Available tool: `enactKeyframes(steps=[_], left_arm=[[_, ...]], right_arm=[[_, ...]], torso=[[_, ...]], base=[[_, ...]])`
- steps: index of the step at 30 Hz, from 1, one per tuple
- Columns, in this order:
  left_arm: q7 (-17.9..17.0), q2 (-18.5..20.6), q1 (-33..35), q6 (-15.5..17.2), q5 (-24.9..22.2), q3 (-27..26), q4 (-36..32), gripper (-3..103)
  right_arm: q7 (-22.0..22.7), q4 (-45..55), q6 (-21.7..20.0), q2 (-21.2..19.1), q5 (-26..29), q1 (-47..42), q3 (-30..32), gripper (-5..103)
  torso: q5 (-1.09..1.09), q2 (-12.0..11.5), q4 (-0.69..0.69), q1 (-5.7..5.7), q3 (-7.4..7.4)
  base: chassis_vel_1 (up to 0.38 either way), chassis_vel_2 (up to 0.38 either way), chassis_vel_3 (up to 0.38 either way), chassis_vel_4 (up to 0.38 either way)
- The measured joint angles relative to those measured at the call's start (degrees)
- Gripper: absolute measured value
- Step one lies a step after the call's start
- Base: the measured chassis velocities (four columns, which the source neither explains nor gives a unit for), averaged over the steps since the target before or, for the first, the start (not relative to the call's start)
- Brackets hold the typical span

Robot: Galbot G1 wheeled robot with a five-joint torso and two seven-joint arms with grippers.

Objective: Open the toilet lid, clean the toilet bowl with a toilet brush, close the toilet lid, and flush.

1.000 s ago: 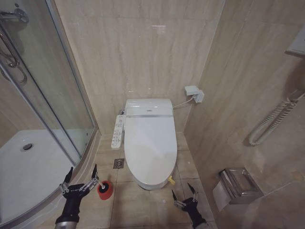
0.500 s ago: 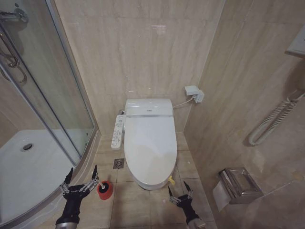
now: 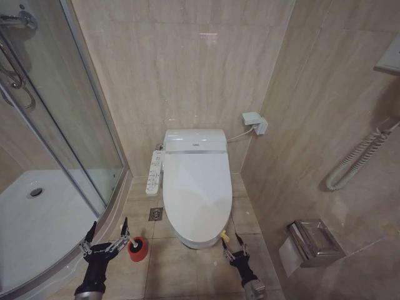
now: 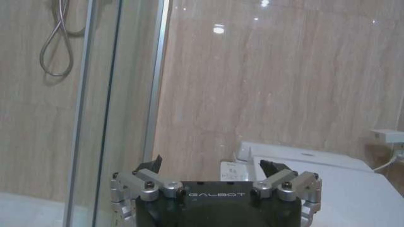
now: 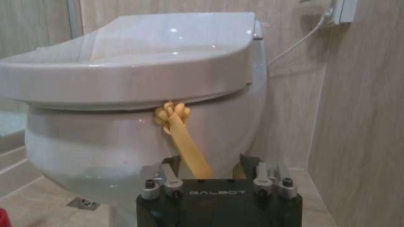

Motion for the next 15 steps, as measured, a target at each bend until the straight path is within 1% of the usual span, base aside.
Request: enactKeyframes(steps=[1,7,8,14,15], left_arm=[[0.0,0.0,0.0,0.0,0.0,-0.1,0.0,100],[0.0,-0.2,-0.1,0.0,0.0,0.1,0.0,100],[0.0,-0.3,-0.1,0.0,0.1,0.3,0.0,100],[0.0,-0.4,0.0,0.1,0.1,0.8,-0.3,100],[0.0,-0.3,0.1,0.1,0.1,0.8,-0.3,100]], right_arm=[[0.0,0.0,0.0,0.0,0.0,0.0,0.0,60],[-0.3,0.2,0.4,-0.7,-0.1,-1.3,0.0,60],[-0.3,0.5,0.5,-0.7,-0.1,-1.6,0.0,32],[-0.4,1.7,0.6,-0.8,0.2,-2.4,0.1,32],[-0.5,2.0,0.7,-0.7,0.3,-2.5,0.1,6]], torso=[[0.00,0.0,0.00,0.00,0.00],[0.00,0.0,-0.01,0.00,0.00],[0.00,0.0,-0.01,0.00,0.00],[0.00,0.0,-0.01,0.00,0.00],[0.00,0.0,0.00,0.00,0.00]], base=[[0.000,0.000,0.000,0.000],[0.000,0.000,0.000,0.000],[0.000,0.000,0.000,0.000],[0.000,0.000,0.000,0.000],[0.000,0.000,0.000,0.000]])
